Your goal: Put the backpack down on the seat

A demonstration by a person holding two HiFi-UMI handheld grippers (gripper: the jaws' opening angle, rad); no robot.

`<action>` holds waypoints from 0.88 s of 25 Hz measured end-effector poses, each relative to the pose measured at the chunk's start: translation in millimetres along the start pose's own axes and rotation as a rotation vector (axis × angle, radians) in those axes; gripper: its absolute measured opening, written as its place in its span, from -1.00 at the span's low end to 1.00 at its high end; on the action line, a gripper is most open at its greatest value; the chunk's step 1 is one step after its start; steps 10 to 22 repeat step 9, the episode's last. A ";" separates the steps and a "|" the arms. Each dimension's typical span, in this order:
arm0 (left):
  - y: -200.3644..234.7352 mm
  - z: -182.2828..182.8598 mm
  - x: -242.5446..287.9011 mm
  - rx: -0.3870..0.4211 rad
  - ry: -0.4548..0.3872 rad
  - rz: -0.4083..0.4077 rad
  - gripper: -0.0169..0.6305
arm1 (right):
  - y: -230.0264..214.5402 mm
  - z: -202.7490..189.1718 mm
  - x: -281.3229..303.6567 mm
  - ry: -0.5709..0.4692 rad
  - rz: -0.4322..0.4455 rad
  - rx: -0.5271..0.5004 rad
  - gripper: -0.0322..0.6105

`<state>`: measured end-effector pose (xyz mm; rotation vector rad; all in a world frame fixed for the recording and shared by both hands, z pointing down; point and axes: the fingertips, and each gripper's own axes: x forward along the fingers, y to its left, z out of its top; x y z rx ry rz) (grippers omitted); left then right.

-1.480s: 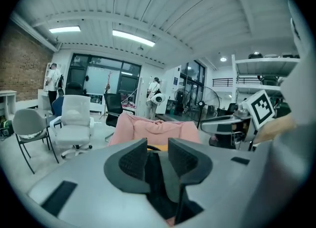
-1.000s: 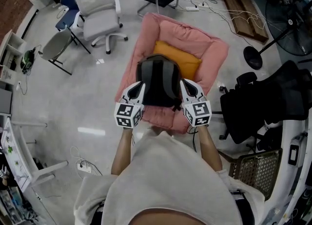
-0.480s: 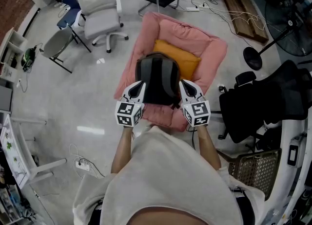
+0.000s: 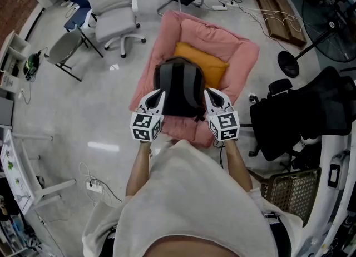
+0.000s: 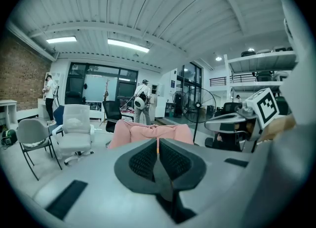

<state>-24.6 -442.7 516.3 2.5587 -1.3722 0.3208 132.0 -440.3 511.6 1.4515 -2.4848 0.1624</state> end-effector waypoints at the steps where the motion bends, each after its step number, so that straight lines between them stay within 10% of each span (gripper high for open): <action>1: -0.4 -0.1 0.9 0.001 0.002 -0.001 -0.88 | -0.5 -0.1 0.6 0.001 0.001 0.000 -0.91; 22: 1.7 0.3 9.2 0.007 0.008 -0.005 -0.89 | -5.4 -1.2 8.7 0.011 0.004 -0.004 -0.91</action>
